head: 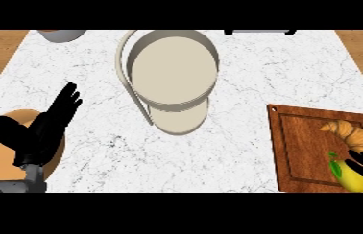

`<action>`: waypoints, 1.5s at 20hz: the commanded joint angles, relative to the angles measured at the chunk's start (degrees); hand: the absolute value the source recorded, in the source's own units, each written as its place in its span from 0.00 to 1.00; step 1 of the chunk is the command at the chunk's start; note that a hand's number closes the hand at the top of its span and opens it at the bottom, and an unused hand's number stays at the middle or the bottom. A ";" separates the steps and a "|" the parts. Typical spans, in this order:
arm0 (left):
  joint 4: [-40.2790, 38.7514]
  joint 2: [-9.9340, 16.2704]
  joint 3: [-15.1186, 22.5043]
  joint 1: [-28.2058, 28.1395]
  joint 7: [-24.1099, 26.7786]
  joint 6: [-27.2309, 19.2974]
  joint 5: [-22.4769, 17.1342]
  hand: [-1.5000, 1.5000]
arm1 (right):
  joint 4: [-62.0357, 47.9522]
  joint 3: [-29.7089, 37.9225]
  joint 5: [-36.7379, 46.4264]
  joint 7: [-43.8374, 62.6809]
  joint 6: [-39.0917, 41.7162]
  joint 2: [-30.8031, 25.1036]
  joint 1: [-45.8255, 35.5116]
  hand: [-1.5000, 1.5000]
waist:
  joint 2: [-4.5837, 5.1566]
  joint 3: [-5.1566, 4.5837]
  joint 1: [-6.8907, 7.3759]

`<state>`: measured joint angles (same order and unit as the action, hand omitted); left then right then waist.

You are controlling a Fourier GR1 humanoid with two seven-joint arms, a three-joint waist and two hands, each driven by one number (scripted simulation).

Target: Pick the lemon from the cutting board and place it in the tiered basket

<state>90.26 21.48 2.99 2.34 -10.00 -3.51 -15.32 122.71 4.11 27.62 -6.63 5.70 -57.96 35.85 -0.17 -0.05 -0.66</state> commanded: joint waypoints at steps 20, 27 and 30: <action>-1.95 -4.34 -3.81 1.84 -2.03 3.83 4.34 0.50 | -24.97 -5.68 25.67 -3.99 -4.23 21.83 -19.20 0.00 | 0.17 0.05 0.58; 2.52 -3.99 -4.69 -0.69 -3.03 4.84 4.44 0.50 | -28.81 -5.67 26.48 -7.74 2.67 19.36 -16.47 1.00 | 0.13 0.05 0.70; -2.31 -6.05 -4.41 -0.85 0.87 6.09 5.18 0.50 | -32.67 -4.81 31.71 -9.59 -0.02 18.38 -21.30 1.00 | 0.19 0.05 0.76</action>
<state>89.63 16.53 -1.40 3.02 -11.28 1.39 -10.53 93.52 -0.46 55.45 -14.96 5.91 -39.12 17.30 -0.11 -0.29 -0.06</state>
